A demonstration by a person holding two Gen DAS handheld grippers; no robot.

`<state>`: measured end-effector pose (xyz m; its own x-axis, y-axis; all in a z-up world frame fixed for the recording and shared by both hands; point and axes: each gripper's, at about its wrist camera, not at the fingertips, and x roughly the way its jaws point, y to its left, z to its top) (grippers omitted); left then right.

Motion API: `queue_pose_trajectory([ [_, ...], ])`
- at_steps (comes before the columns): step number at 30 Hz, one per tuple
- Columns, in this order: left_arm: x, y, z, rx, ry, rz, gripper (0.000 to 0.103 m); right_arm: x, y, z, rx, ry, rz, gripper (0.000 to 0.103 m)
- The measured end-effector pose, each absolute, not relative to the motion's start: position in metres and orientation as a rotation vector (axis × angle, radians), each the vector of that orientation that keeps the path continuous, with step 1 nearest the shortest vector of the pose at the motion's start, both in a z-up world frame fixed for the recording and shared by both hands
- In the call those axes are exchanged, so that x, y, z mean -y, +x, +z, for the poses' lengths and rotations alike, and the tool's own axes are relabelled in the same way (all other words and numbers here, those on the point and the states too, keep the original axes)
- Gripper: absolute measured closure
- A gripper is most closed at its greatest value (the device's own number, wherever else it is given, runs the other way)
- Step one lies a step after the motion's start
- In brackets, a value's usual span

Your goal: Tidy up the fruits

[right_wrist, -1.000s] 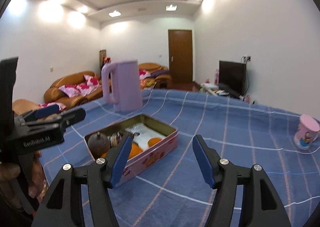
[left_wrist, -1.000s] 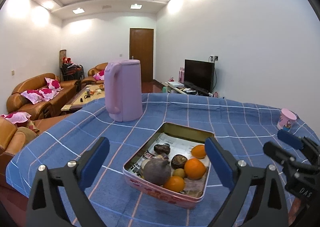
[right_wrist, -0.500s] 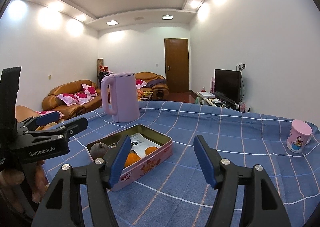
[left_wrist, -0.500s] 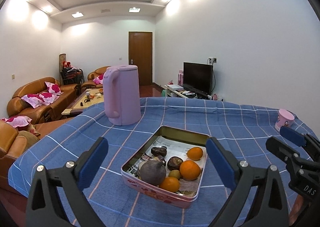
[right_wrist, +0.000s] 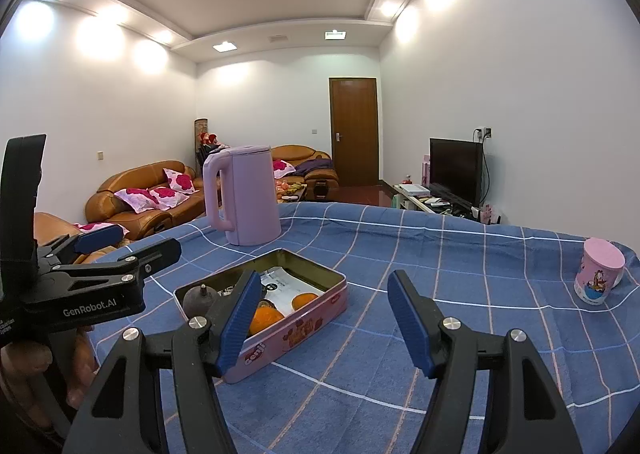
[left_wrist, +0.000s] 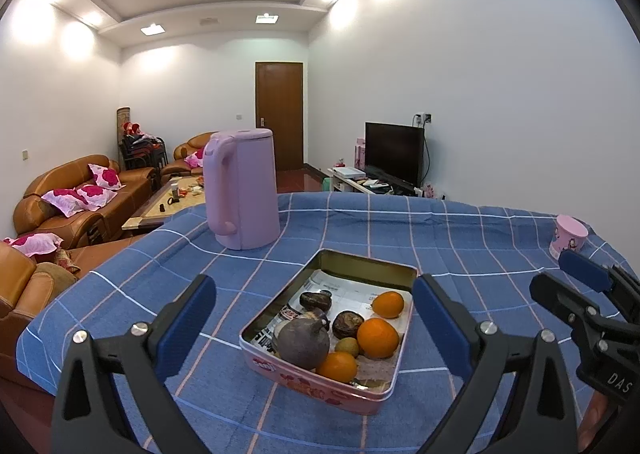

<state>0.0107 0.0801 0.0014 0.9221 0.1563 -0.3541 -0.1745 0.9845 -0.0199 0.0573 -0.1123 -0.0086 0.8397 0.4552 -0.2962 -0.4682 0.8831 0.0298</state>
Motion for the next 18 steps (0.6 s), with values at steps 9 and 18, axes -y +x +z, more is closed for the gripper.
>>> queue_pose_trajectory([
  [9, -0.0763, 0.0103, 0.0012, -0.357, -0.045, 0.165, 0.0, 0.1142, 0.0538, -0.0059, -0.287, -0.039, 0.484, 0.036],
  [18, -0.0755, 0.0104, 0.0033, -0.351, -0.046, 0.167, 0.0, 0.1156, 0.0487, -0.0022, -0.275, -0.038, 0.482, 0.035],
])
